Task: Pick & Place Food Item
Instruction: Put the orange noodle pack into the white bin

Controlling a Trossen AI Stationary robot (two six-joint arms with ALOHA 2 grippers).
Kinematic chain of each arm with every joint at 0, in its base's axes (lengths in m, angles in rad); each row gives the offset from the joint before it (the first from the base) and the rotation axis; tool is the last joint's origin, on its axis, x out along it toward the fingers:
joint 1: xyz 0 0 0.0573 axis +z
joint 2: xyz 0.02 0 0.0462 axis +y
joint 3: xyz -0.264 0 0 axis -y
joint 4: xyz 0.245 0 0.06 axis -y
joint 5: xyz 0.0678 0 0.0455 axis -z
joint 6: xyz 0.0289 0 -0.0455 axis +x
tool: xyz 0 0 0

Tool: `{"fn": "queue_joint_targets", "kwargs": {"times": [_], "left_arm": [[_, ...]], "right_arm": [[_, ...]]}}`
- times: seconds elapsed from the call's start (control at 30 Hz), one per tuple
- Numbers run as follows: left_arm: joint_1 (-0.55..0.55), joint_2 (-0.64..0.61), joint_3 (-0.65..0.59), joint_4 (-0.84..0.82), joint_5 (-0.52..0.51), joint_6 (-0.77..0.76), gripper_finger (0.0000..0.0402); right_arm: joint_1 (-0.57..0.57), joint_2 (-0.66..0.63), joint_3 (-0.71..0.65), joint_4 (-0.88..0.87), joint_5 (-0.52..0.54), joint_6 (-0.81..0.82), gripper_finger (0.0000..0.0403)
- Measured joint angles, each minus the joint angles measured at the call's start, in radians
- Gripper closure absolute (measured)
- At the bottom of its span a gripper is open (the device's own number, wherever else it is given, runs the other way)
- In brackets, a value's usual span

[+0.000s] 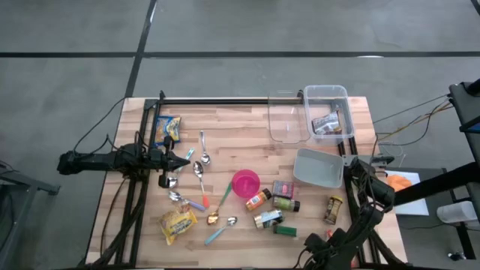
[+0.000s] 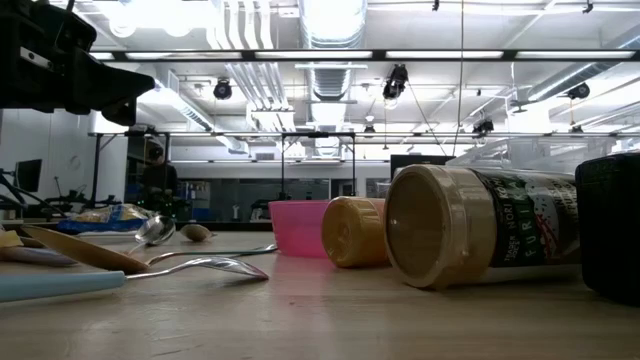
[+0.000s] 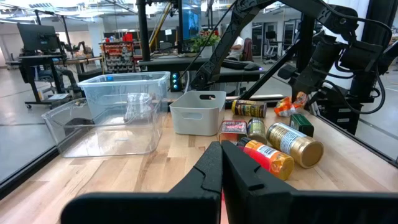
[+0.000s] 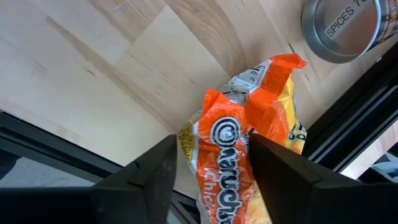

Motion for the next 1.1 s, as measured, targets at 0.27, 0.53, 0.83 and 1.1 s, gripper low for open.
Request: {"fn": "queue_joint_targets", "kwargs": {"times": [0.27, 0.53, 0.83, 1.1], "left_arm": [[0.000, 0.000, 0.000, 0.000, 0.000, 0.000, 0.0401], [0.000, 0.000, 0.000, 0.000, 0.000, 0.000, 0.0401], [0.000, 0.000, 0.000, 0.000, 0.000, 0.000, 0.0401], [0.000, 0.000, 0.000, 0.000, 0.000, 0.000, 0.0401]], "right_arm": [[0.000, 0.000, -0.001, 0.000, 0.000, -0.004, 0.0324], [0.000, 0.000, -0.001, -0.001, -0.001, -0.003, 0.0390], [-0.002, 0.000, 0.008, -0.032, 0.000, 0.002, 0.0390], [-0.018, -0.004, 0.084, -0.164, 0.032, 0.009, 0.0390]]}}
